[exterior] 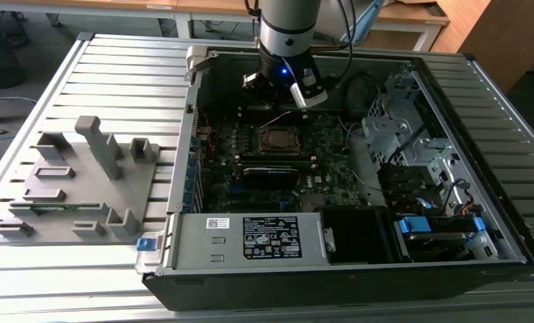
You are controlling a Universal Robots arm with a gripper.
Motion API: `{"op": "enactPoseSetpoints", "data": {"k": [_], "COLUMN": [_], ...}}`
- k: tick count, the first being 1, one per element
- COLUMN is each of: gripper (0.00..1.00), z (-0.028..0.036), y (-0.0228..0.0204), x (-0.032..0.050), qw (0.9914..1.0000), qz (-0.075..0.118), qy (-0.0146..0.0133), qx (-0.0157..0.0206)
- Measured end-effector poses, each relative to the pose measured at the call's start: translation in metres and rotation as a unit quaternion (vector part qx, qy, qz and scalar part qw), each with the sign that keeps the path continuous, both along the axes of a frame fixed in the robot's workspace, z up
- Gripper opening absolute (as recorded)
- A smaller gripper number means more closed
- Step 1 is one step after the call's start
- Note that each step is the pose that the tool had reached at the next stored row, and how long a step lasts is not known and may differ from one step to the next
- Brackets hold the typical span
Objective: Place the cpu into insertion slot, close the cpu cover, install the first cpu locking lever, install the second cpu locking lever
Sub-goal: 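Install the first cpu locking lever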
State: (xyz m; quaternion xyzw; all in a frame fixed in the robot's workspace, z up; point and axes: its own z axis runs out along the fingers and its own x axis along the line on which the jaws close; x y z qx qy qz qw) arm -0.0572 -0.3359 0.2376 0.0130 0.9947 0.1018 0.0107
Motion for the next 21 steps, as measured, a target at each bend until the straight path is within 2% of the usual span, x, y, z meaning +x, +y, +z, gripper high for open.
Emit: {"op": "enactPoseSetpoints", "data": {"k": [3, 8, 15, 21], "gripper": [0.11, 0.11, 0.11, 0.11], "z": [-0.0004, -0.0019, -0.0056, -0.0061], "y": [0.0, 0.0001, 0.0001, 0.0001], "x": [0.0002, 0.0021, 0.0112, 0.0119], "qw": [0.99998, 0.99998, 0.99997, 0.99996], "qz": [0.0, 0.0, 0.0, 0.0], "qy": [0.0, 0.0, 0.0, 0.0], "qx": [0.0058, 0.0062, 0.0071, 0.009]}}
